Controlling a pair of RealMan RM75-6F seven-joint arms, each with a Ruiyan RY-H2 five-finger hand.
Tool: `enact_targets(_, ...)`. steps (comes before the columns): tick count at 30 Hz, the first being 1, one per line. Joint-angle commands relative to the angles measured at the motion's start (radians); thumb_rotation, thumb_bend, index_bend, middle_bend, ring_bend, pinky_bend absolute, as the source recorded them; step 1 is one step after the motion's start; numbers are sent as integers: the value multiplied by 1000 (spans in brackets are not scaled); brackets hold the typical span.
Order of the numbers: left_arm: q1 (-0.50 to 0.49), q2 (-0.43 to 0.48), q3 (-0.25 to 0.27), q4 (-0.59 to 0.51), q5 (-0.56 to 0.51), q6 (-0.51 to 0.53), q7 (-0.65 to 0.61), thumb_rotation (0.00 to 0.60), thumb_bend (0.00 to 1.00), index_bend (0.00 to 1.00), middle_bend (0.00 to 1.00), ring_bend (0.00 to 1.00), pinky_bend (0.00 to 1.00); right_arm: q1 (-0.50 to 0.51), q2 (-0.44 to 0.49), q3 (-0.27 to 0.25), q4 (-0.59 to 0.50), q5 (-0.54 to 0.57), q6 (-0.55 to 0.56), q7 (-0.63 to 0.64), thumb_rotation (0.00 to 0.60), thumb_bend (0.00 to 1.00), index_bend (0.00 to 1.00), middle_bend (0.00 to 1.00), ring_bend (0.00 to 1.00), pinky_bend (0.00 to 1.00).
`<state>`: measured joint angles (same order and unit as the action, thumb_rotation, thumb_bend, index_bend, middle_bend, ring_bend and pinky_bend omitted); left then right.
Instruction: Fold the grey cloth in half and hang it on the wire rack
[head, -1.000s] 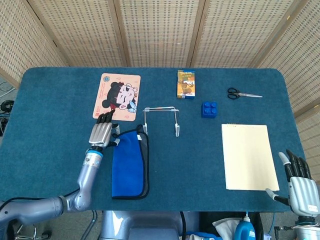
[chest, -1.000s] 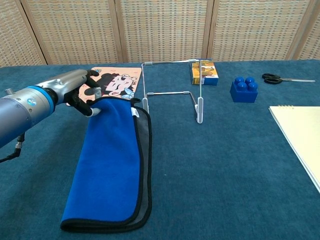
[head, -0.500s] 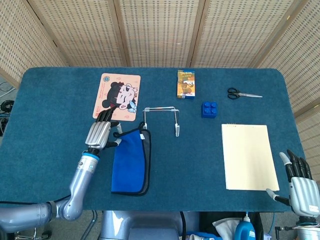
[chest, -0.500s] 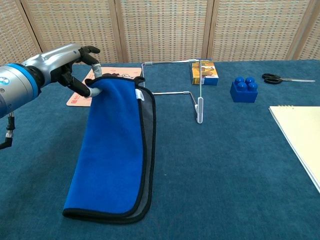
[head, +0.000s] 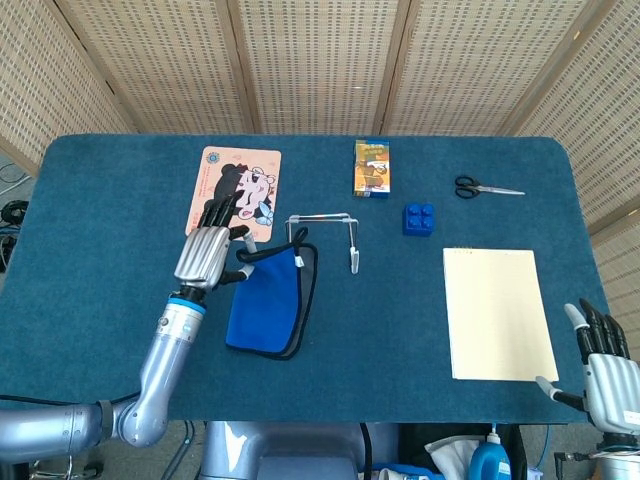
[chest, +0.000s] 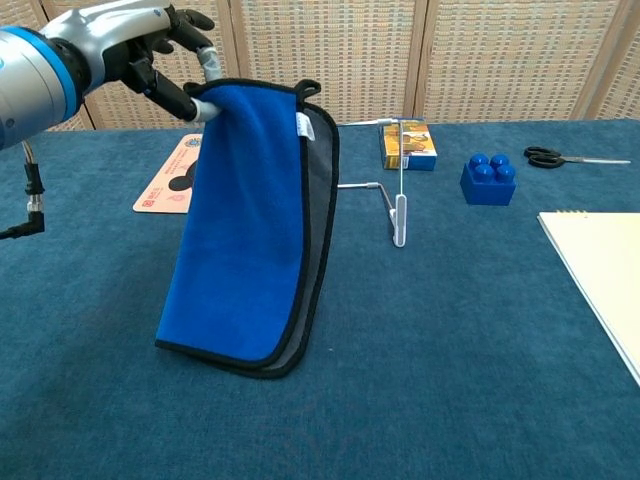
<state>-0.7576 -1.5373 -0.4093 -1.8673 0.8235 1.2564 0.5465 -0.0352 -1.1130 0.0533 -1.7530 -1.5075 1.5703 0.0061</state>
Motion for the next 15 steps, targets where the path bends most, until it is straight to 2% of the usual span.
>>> enact_targets(1, -28, 9, -36, -30, -38, 8, 21, 600, 536, 865, 0, 0, 0, 1, 2, 1, 1, 3, -2, 4, 600, 0, 0, 0, 0, 0)
enact_targets(5, -70, 5, -76, -54, -96, 18, 53, 600, 537, 870, 0, 0, 0, 2, 3, 3, 2, 8, -6, 9, 600, 0, 0, 0, 0, 0)
enact_targets(9, -161, -27, -168, -49, -212, 39, 101, 600, 536, 871, 0, 0, 0, 5, 4, 7, 5, 19, -15, 18, 600, 0, 0, 0, 0, 0)
enact_targets(15, -261, -54, -236, -24, -312, 85, 162, 600, 535, 873, 0, 0, 0, 10, 2, 7, 10, 25, -27, 20, 600, 0, 0, 0, 0, 0)
